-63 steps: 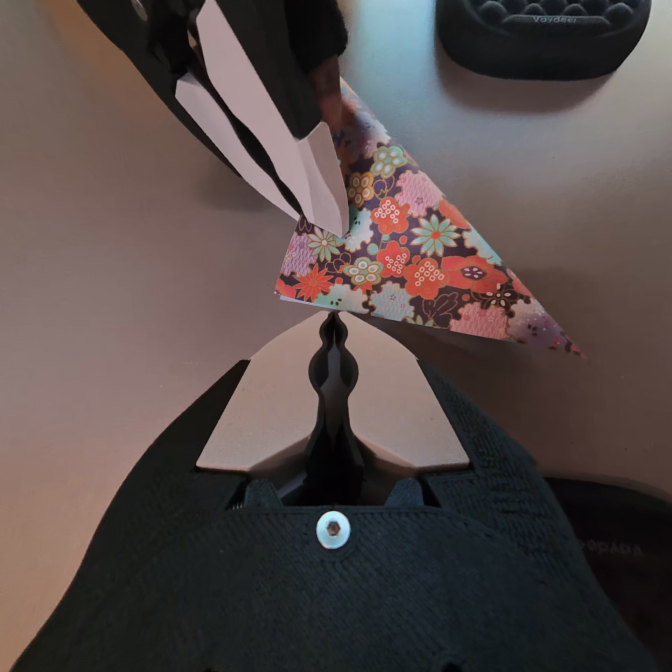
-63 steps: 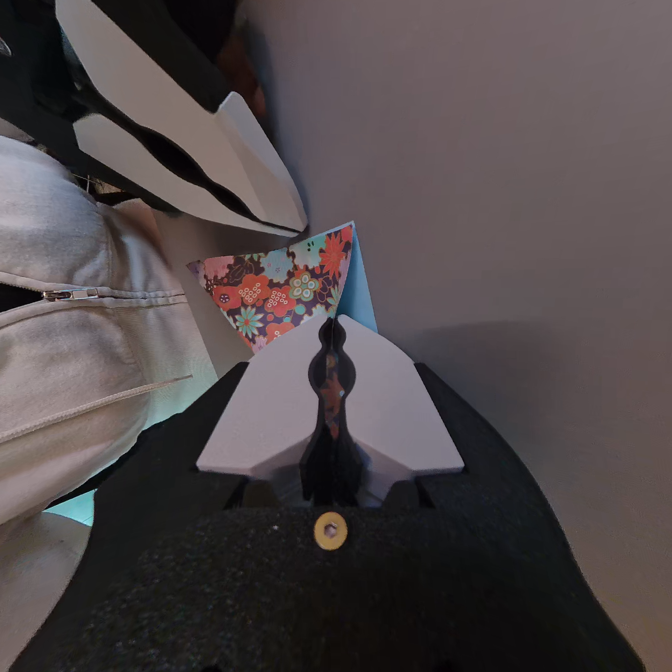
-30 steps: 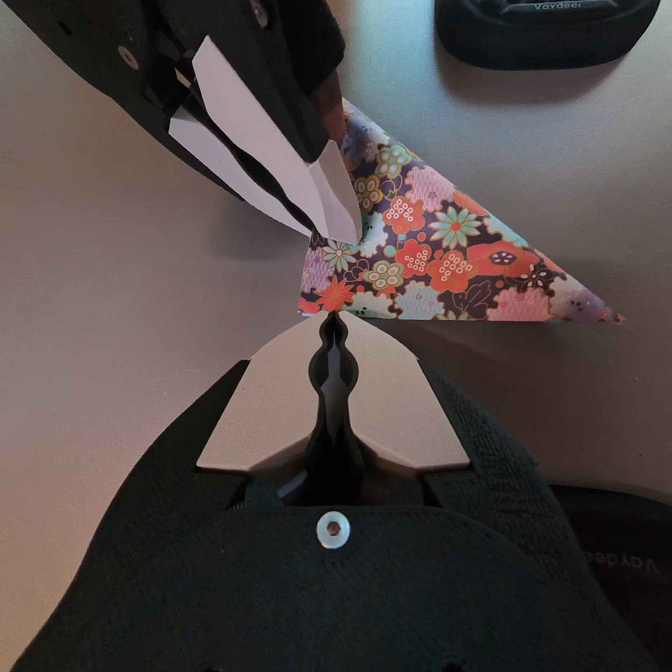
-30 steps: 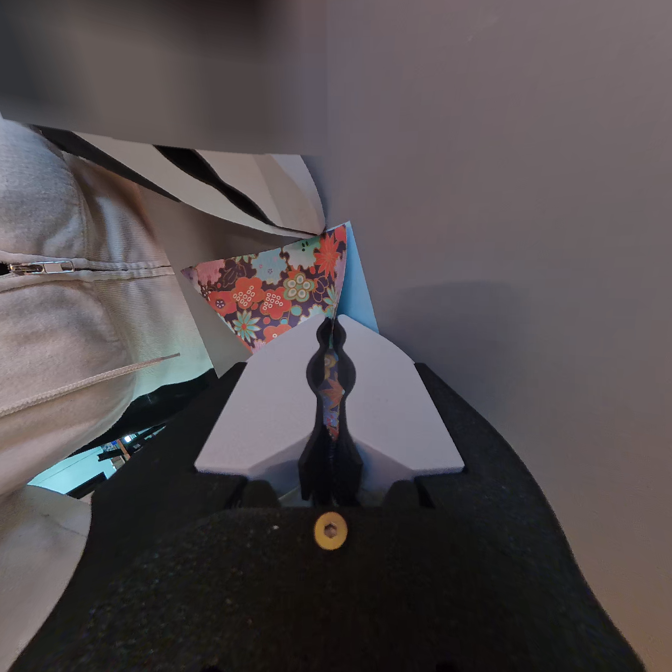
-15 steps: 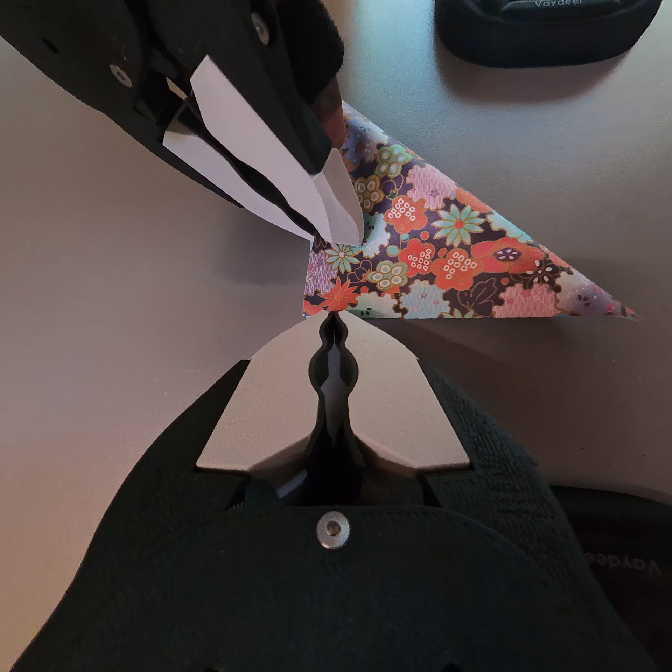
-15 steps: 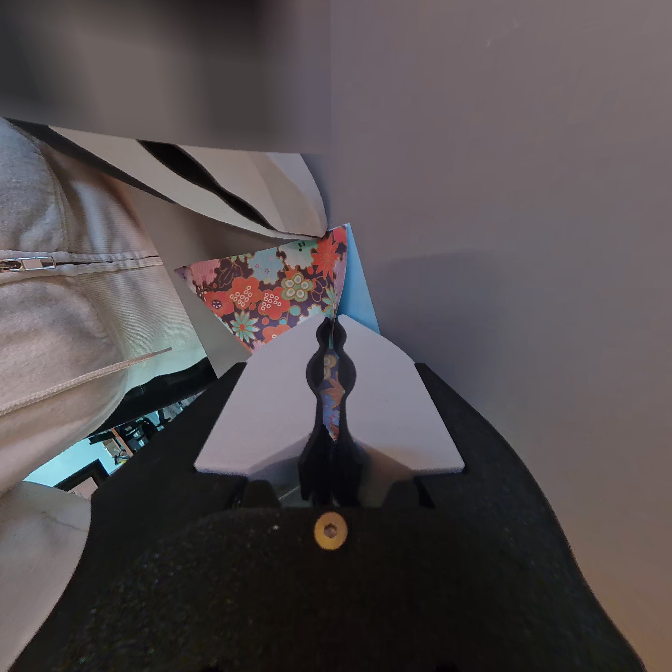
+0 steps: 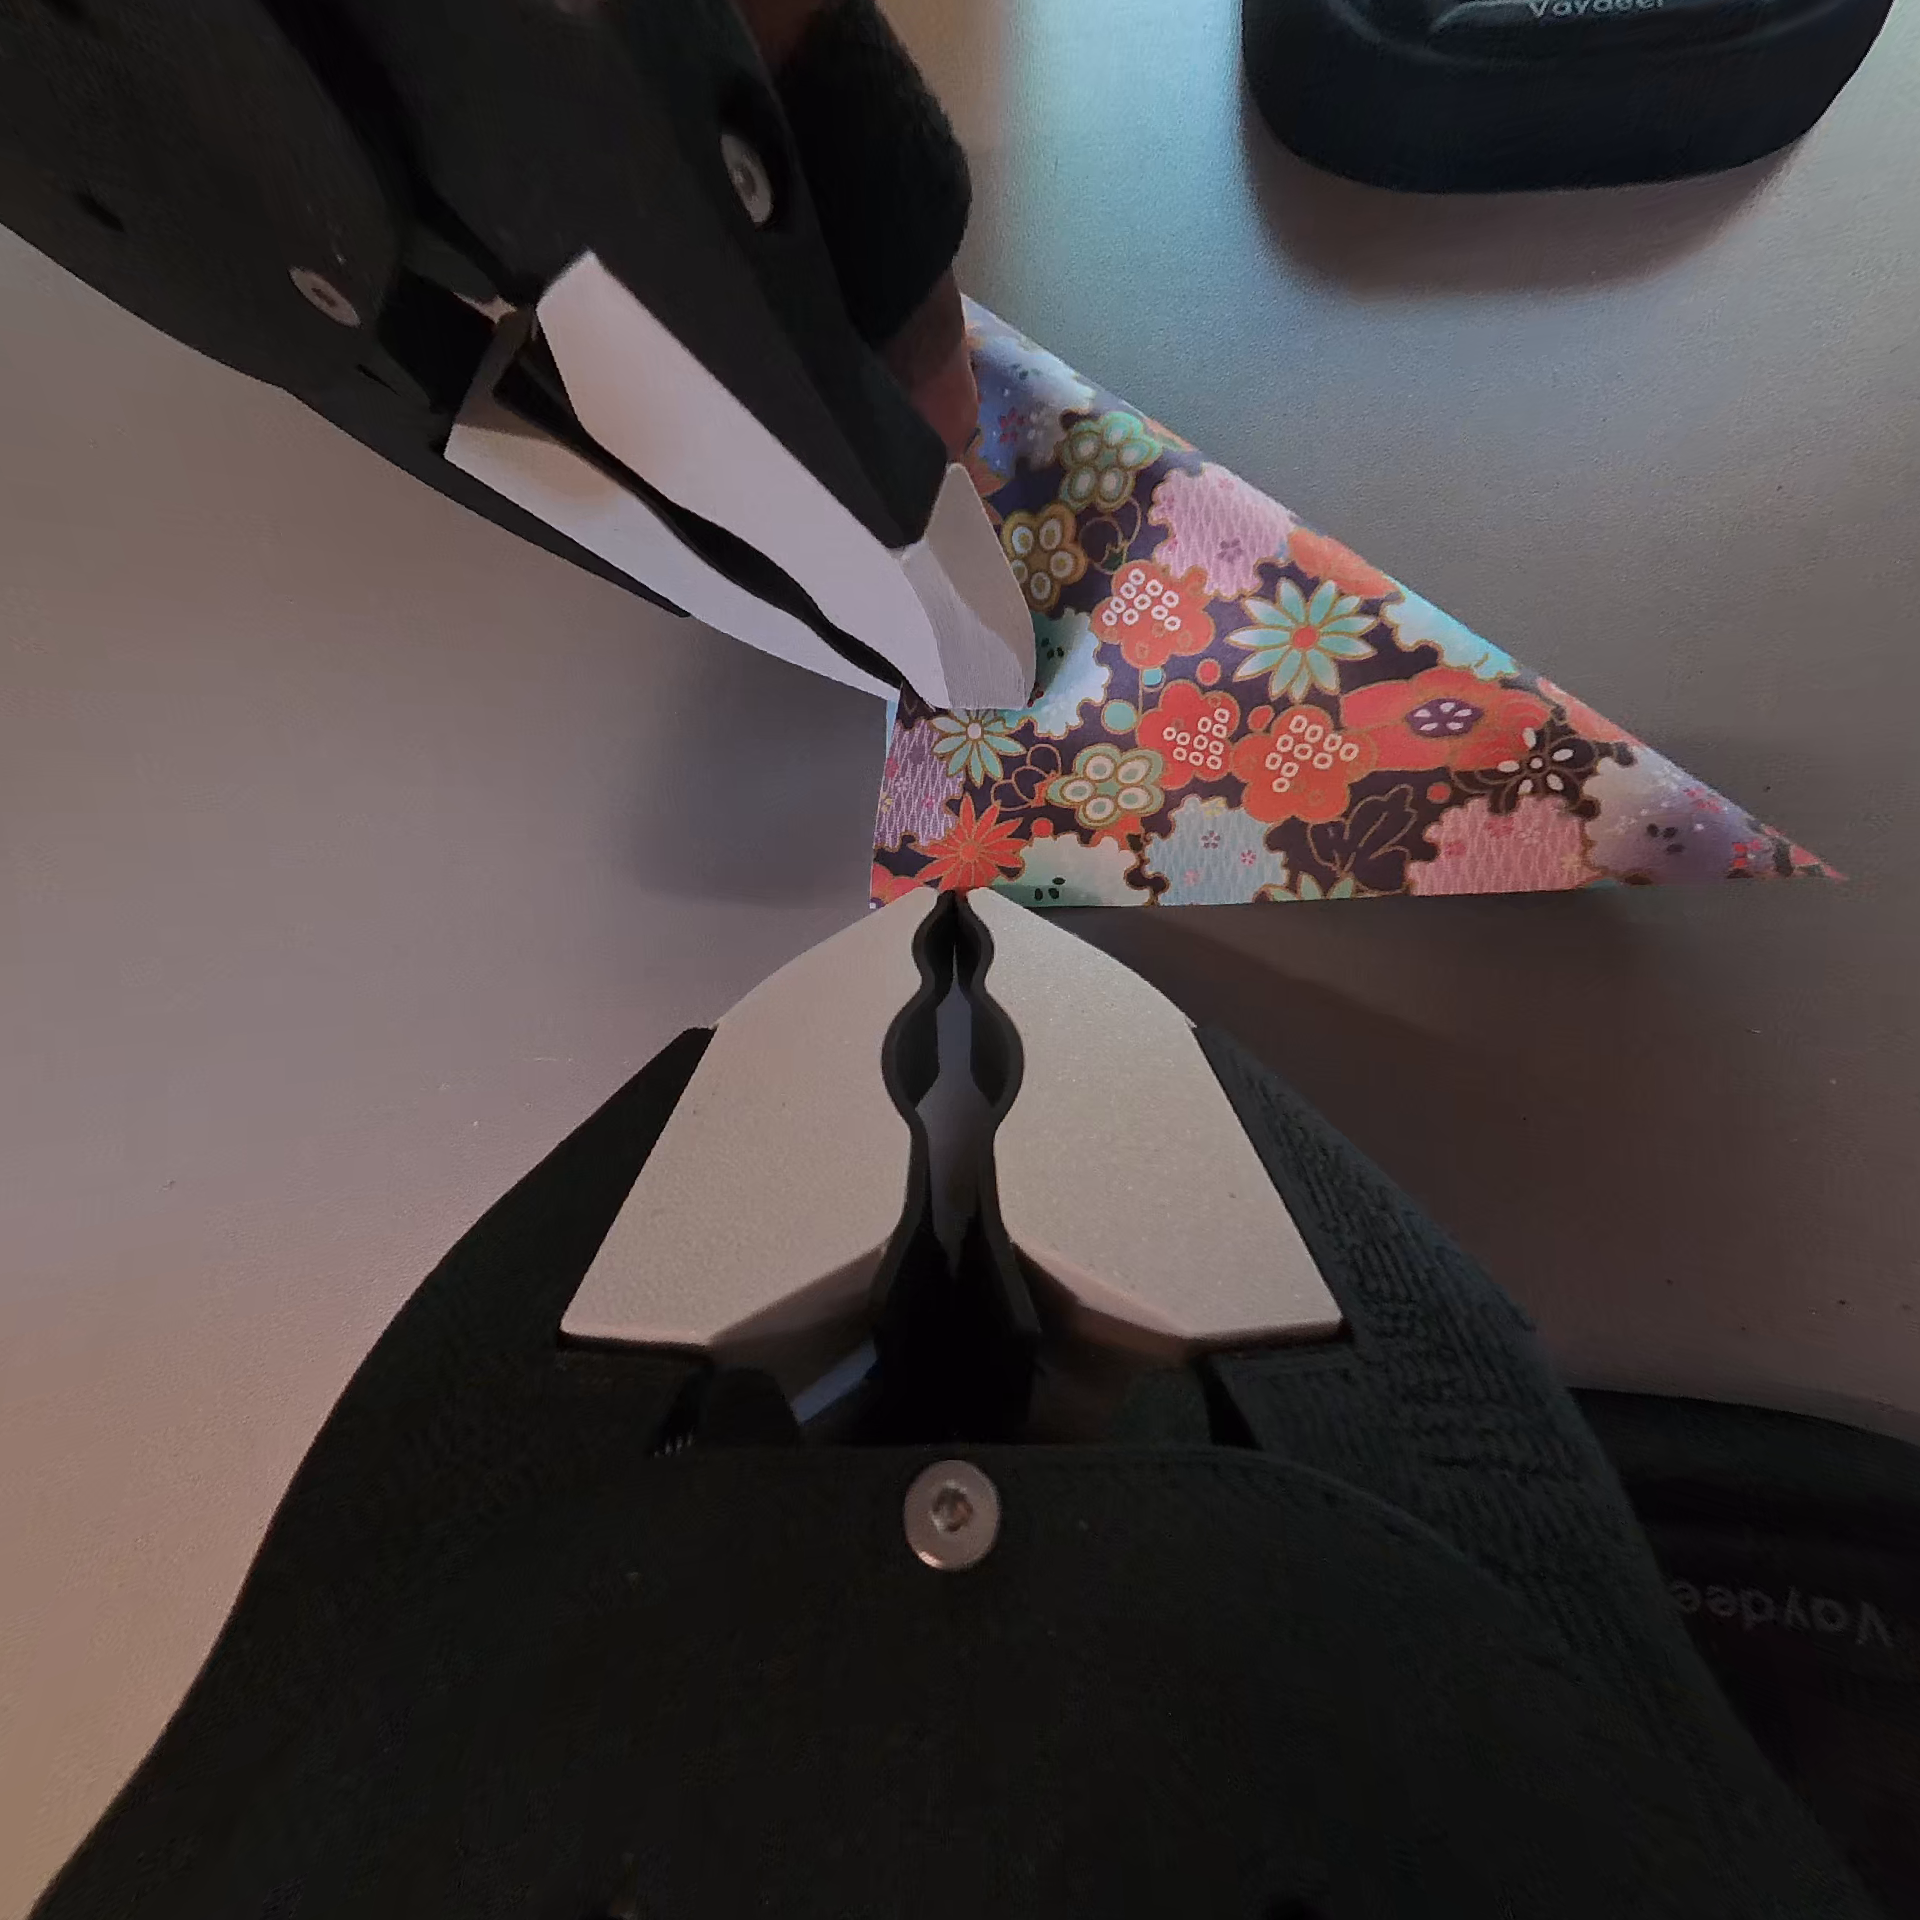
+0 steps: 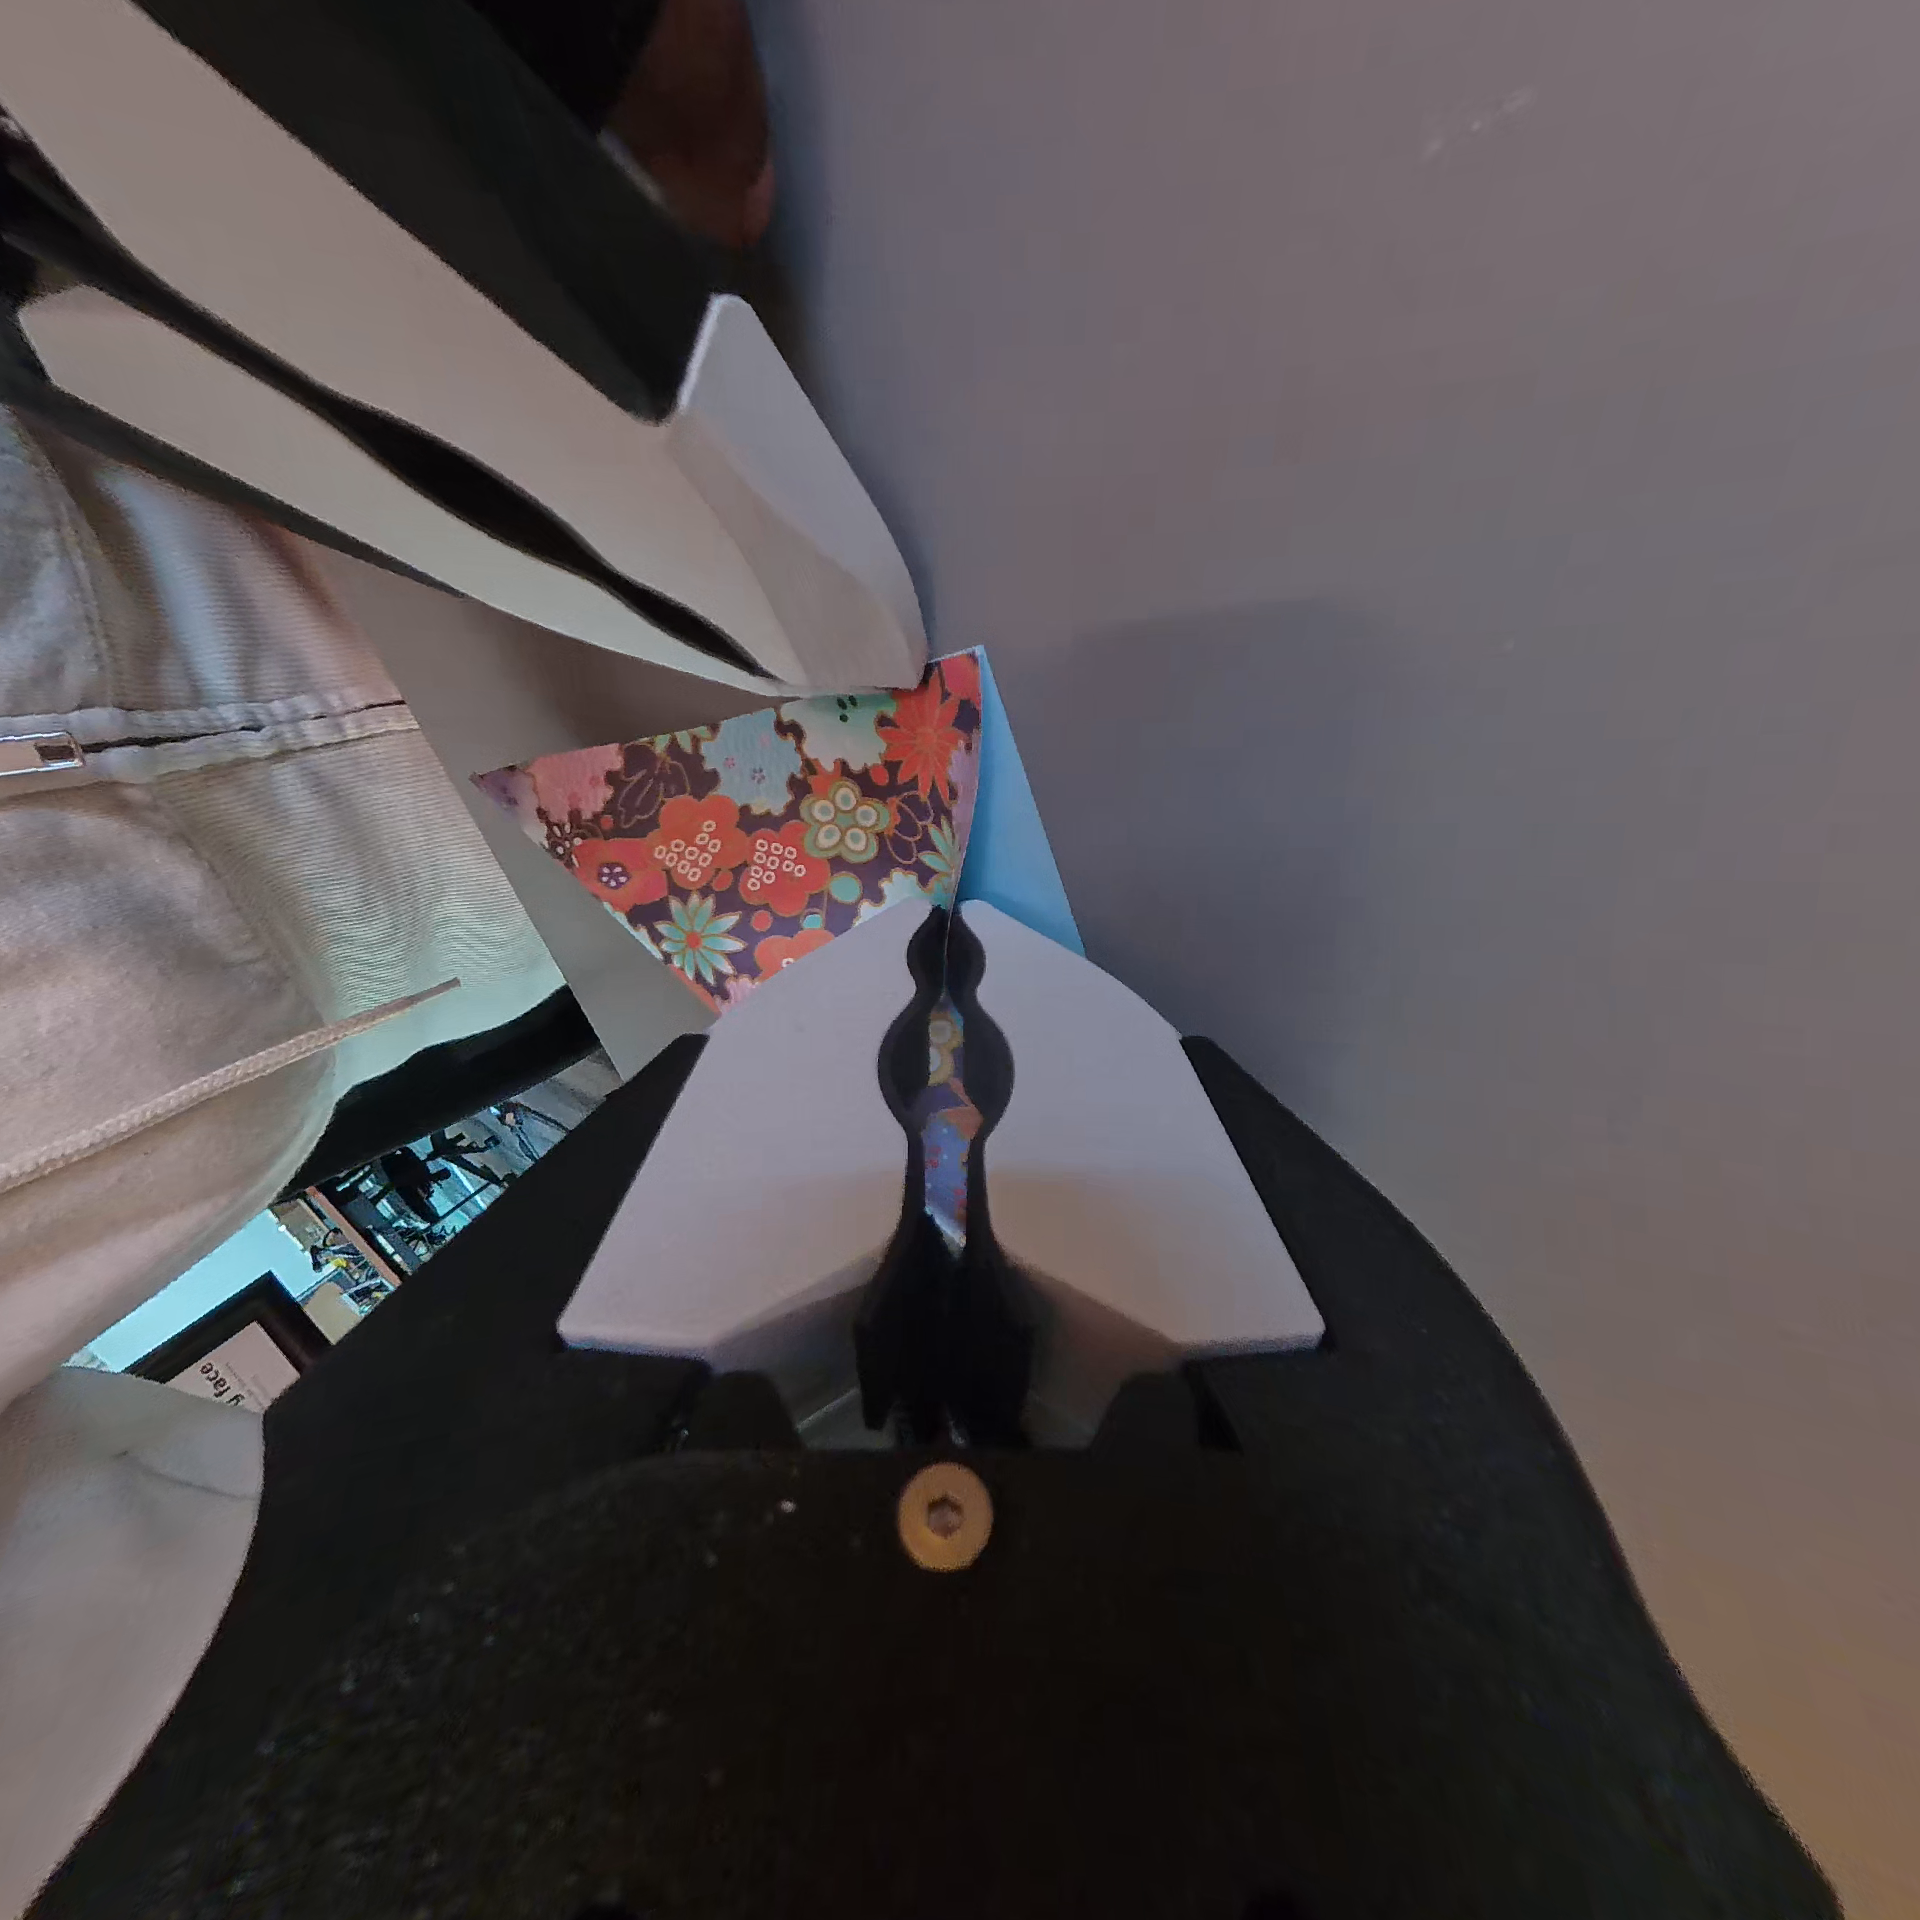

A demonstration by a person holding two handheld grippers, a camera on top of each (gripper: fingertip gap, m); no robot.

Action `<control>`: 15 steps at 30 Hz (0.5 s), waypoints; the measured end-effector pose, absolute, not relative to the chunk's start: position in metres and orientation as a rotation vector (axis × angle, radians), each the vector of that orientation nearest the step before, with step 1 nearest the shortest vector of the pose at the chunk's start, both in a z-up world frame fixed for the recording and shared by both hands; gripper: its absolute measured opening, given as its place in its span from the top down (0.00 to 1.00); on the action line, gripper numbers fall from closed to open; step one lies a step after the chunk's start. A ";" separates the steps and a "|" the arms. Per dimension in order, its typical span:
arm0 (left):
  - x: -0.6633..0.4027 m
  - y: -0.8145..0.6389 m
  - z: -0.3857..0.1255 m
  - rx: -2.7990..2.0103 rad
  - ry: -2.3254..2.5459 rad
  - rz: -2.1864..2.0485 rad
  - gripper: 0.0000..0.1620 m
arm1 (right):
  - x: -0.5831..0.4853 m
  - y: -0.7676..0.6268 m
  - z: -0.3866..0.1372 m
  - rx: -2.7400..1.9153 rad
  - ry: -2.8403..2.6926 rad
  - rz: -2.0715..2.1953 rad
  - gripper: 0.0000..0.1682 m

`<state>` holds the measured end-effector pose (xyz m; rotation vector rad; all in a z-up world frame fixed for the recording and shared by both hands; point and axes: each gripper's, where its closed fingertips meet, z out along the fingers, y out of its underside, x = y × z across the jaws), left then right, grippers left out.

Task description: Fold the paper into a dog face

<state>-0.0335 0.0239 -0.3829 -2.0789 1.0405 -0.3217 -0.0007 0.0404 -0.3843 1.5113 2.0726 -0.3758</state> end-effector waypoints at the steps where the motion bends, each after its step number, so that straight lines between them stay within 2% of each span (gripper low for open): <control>1: -0.033 0.024 -0.383 -2.078 1.041 -0.321 1.00 | -0.001 0.040 -0.384 1.513 2.075 -0.371 1.00; 15: -0.033 0.033 -0.367 -1.966 0.999 -0.283 1.00 | -0.002 0.041 -0.385 1.522 2.136 -0.335 1.00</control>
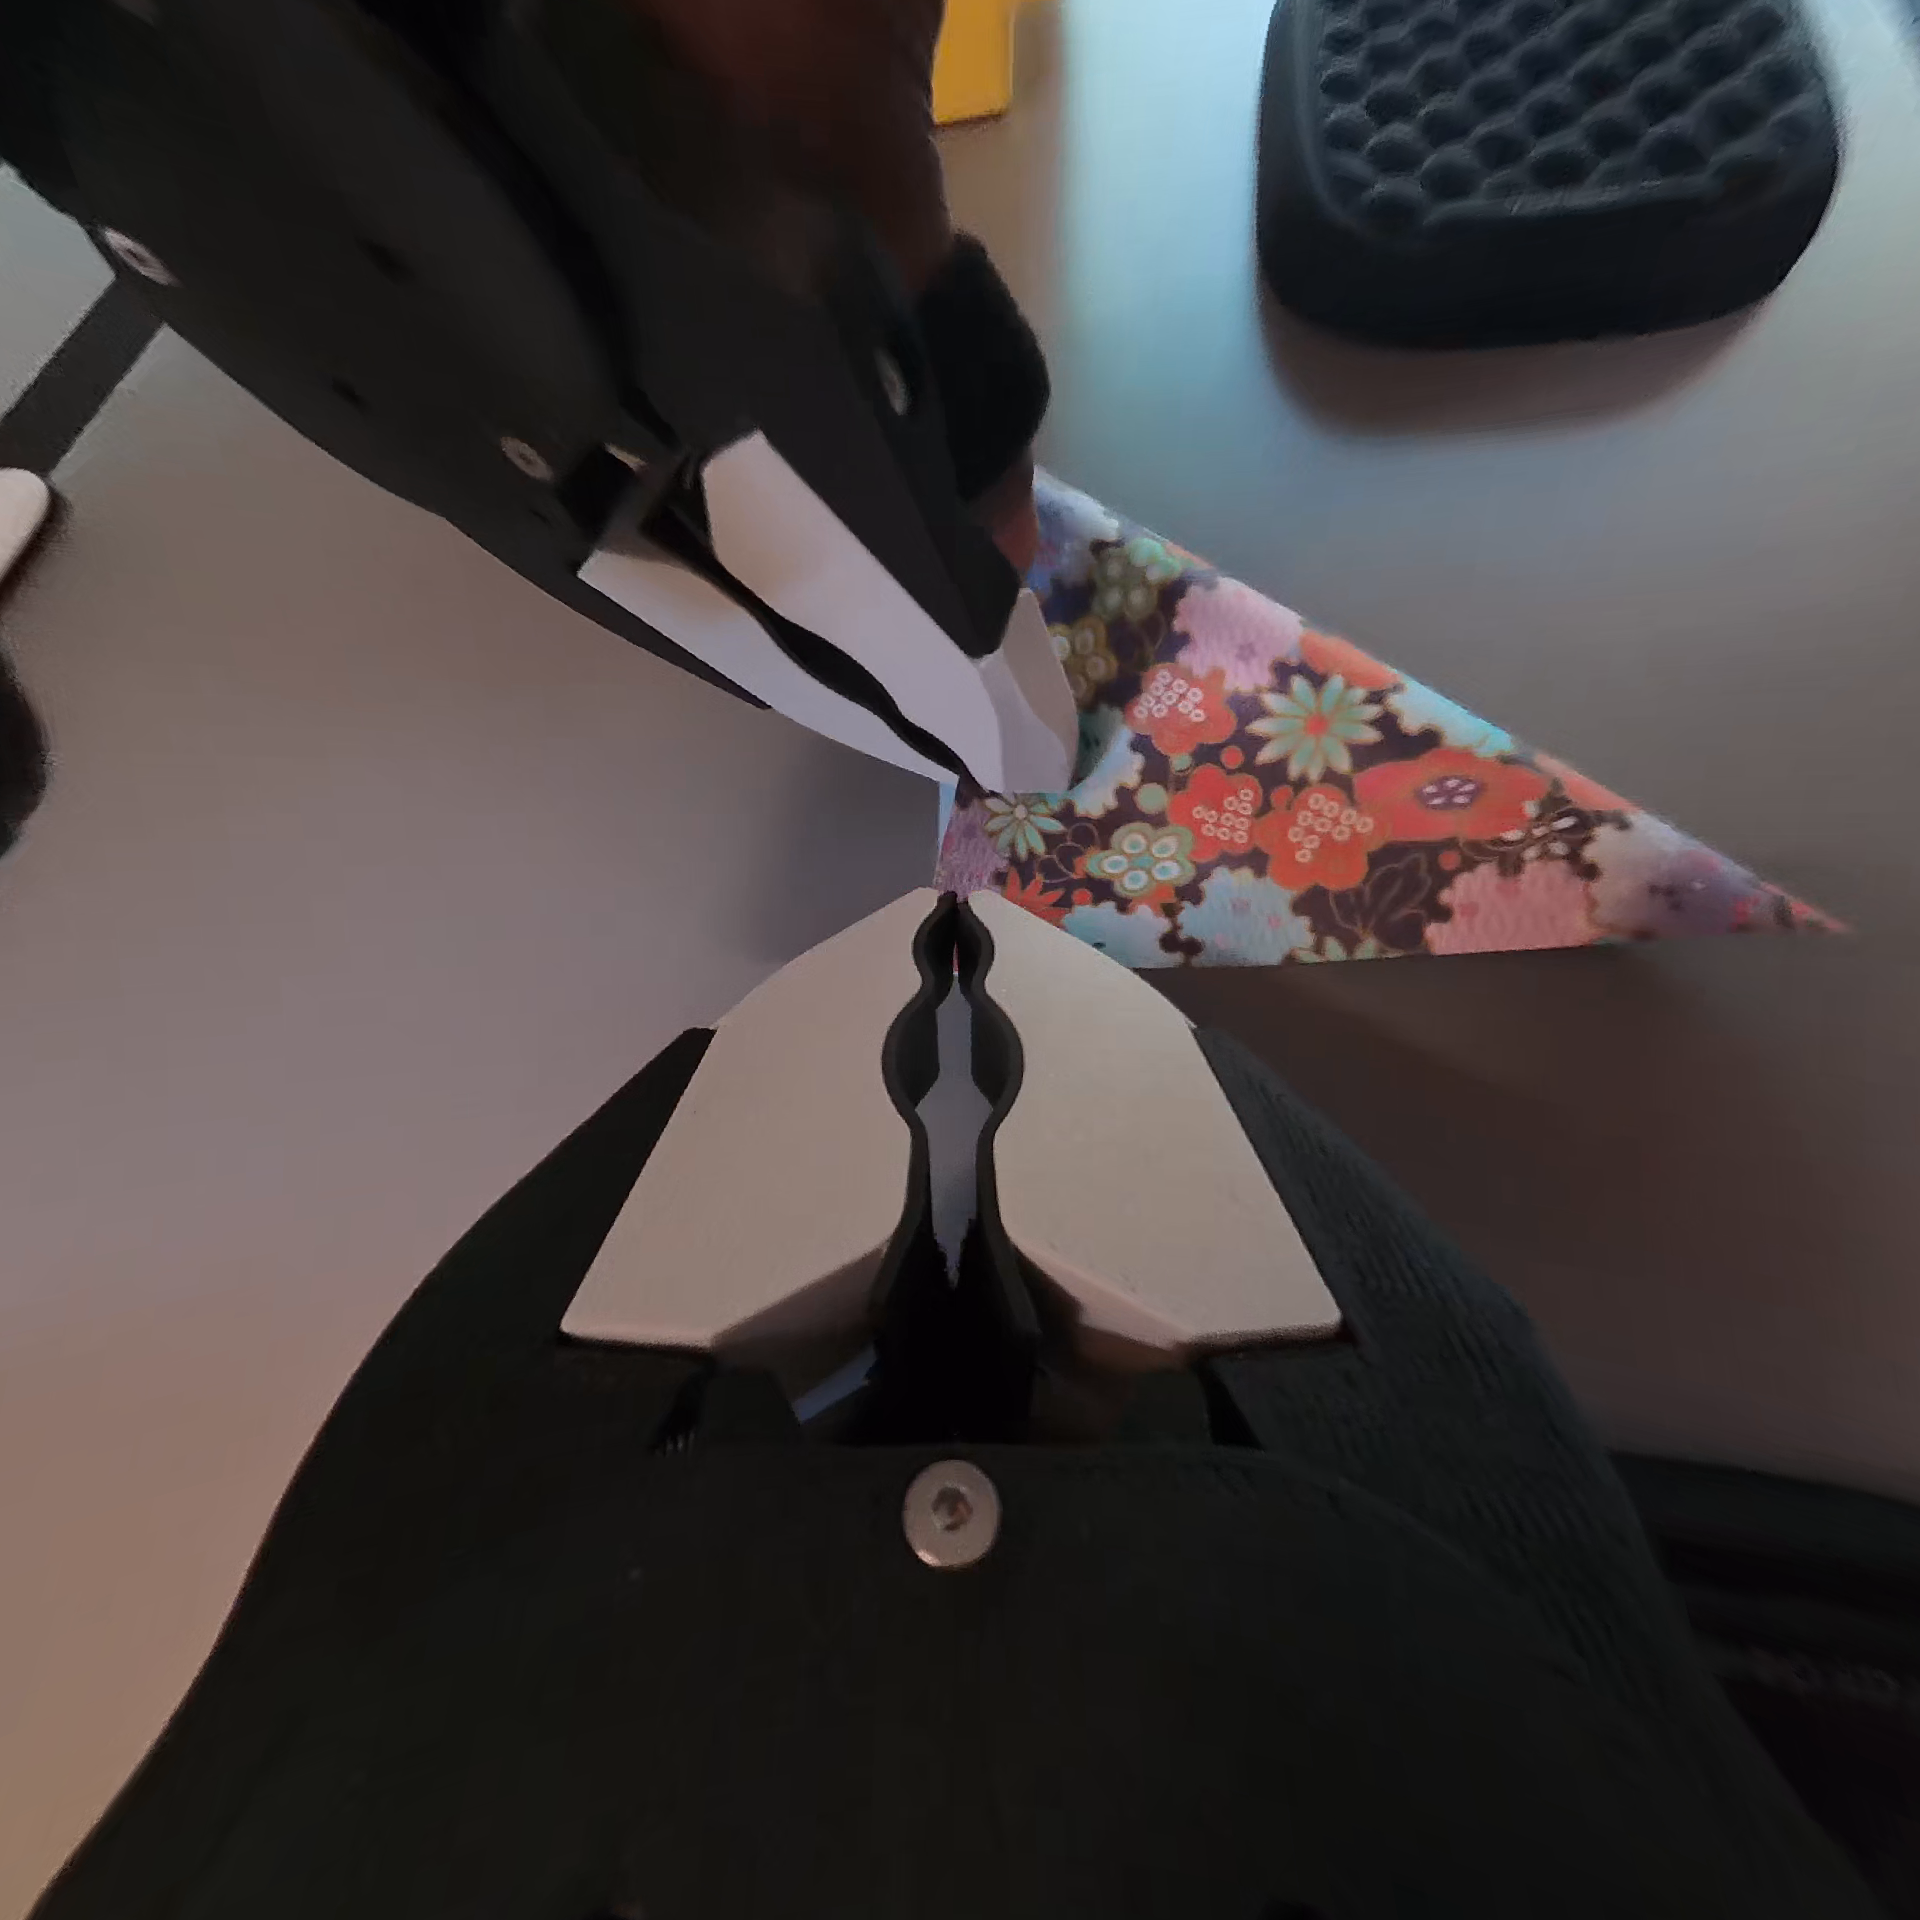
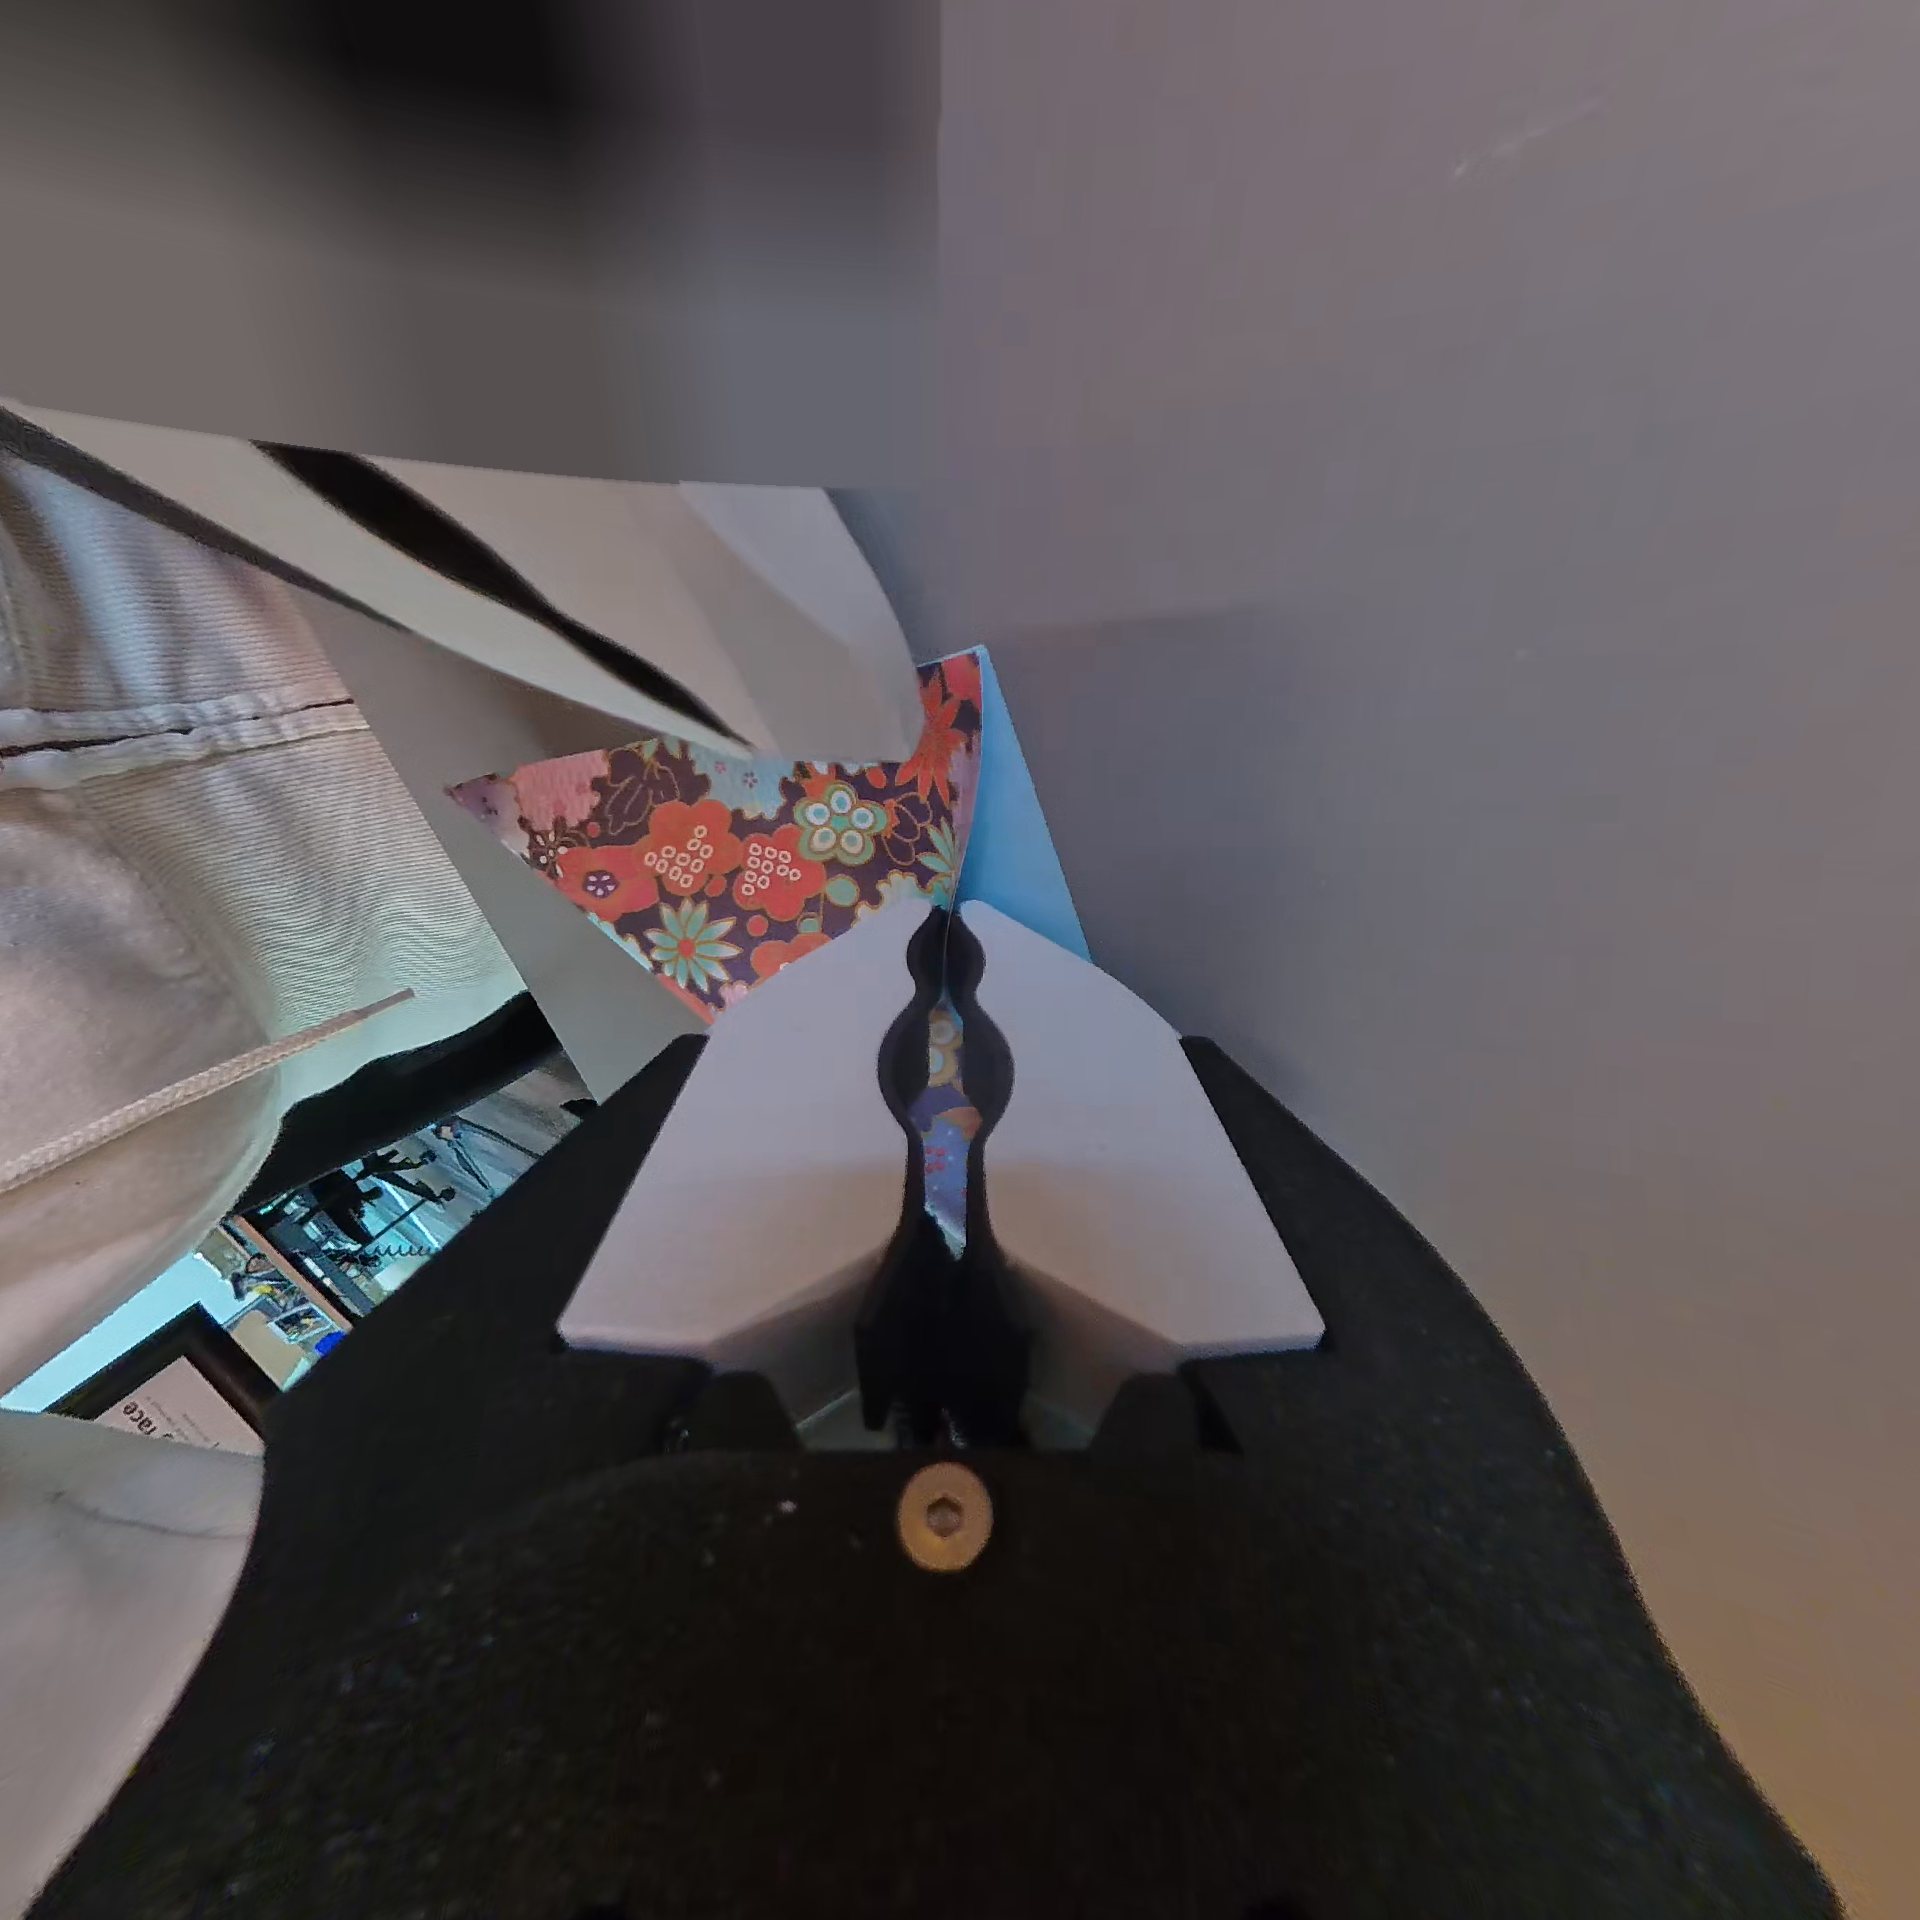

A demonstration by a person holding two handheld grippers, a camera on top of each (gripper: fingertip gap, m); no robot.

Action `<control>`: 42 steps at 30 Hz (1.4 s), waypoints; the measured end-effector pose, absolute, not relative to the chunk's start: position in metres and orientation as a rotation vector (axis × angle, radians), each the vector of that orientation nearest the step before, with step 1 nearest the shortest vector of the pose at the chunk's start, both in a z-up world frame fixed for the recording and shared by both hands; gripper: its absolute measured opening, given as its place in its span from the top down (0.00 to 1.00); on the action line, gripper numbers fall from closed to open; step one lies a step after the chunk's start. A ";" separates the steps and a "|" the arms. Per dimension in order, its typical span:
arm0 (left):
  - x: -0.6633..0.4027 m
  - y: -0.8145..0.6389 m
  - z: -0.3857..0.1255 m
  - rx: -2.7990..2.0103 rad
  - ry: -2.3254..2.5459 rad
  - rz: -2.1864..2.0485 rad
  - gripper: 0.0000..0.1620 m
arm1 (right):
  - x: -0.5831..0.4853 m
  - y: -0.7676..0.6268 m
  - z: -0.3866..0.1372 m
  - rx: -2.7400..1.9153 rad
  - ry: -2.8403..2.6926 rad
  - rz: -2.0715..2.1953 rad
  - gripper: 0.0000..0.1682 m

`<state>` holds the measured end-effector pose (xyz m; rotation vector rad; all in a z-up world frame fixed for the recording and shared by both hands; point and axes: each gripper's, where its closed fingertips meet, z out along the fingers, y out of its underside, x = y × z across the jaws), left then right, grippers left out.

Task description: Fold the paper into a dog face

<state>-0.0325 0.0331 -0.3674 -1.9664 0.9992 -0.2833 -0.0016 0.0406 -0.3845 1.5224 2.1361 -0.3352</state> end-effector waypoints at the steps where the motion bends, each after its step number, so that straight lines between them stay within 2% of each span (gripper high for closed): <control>1: -0.032 0.033 -0.371 -1.974 1.030 -0.259 1.00 | -0.002 0.041 -0.384 1.521 2.137 -0.333 1.00; 10: -0.030 0.031 -0.383 -2.059 1.072 -0.236 1.00 | -0.003 0.040 -0.384 1.519 2.171 -0.352 1.00; 11: -0.030 0.031 -0.383 -2.059 1.073 -0.234 1.00 | -0.002 0.039 -0.383 1.520 2.174 -0.377 0.98; 16: -0.030 0.031 -0.383 -2.054 1.073 -0.231 1.00 | -0.013 0.058 -0.364 1.746 2.334 -0.618 0.73; 17: -0.030 0.031 -0.383 -2.053 1.074 -0.230 1.00 | -0.018 0.065 -0.353 1.821 2.395 -0.728 0.73; 20: -0.030 0.031 -0.383 -2.049 1.083 -0.217 1.00 | -0.023 0.075 -0.320 1.981 2.636 -1.079 0.78; 22: -0.030 0.032 -0.383 -2.045 1.088 -0.208 1.00 | -0.016 0.067 -0.315 1.951 2.859 -1.159 0.89; 24: -0.030 0.032 -0.383 -2.042 1.091 -0.204 1.00 | -0.013 0.059 -0.324 2.003 3.016 -1.033 0.99; 27: -0.030 0.032 -0.383 -2.041 1.097 -0.192 1.00 | -0.018 0.039 -0.341 1.985 3.070 -0.893 1.00; 33: -0.030 0.032 -0.383 -2.034 1.104 -0.178 1.00 | -0.015 0.028 -0.379 2.098 2.716 -0.754 1.00; 42: -0.030 0.032 -0.383 -2.030 1.101 -0.189 1.00 | 0.008 0.031 -0.382 2.264 2.639 -0.864 1.00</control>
